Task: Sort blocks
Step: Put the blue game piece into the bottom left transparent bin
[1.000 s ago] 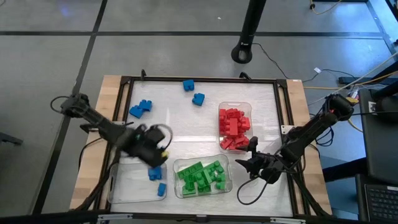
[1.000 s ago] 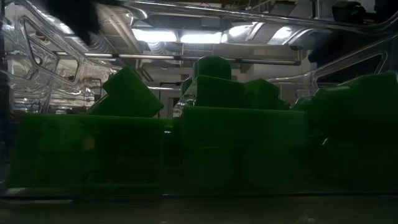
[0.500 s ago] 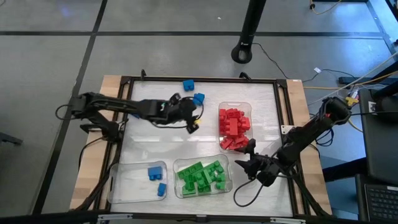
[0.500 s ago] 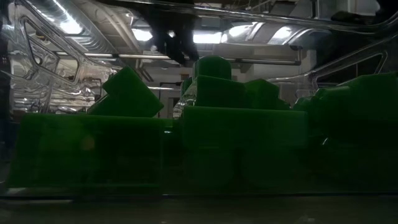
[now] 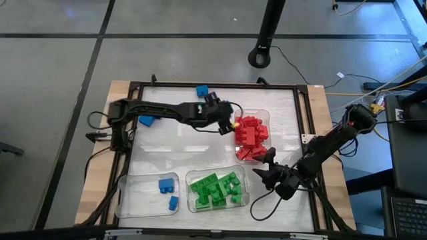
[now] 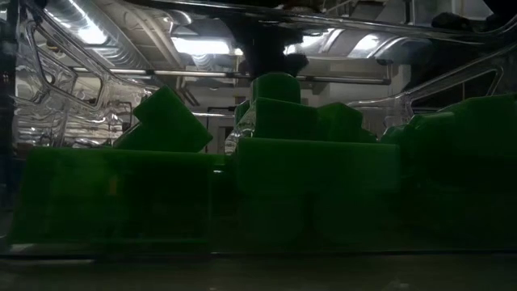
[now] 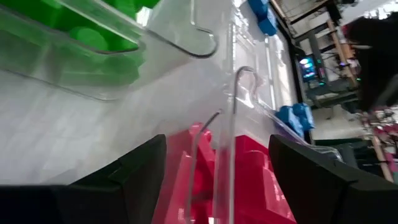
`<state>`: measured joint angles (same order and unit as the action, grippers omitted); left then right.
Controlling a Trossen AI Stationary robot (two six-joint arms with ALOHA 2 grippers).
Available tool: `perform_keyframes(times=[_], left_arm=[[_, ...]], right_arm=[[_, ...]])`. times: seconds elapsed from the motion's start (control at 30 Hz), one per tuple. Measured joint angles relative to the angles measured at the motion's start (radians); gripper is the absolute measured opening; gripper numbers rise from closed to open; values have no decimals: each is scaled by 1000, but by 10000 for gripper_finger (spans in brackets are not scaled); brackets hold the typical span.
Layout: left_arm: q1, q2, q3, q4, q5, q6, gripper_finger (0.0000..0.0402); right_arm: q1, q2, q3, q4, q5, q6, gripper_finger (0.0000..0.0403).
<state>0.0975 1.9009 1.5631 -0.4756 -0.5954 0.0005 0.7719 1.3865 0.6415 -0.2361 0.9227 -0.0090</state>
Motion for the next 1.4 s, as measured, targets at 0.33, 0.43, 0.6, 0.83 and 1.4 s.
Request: perform_keyframes(times=[0.33, 0.43, 0.6, 0.83, 1.4], left_arm=[[80, 181, 96, -199, -114, -159, 254], [100, 210, 80, -198, -109, -202, 254], [130, 237, 59, -197, -112, -270, 254], [141, 242, 59, -179, -94, -326, 254], [165, 294, 59, -209, -18, -333, 254]], right_arm=[[-15, -1, 0, -38, 37, 2, 282], [-21, -1, 0, -40, 24, 3, 282], [-21, -1, 0, -47, 11, 3, 282], [-22, -1, 0, -51, 11, 3, 282], [-22, -1, 0, -51, 19, 4, 282]])
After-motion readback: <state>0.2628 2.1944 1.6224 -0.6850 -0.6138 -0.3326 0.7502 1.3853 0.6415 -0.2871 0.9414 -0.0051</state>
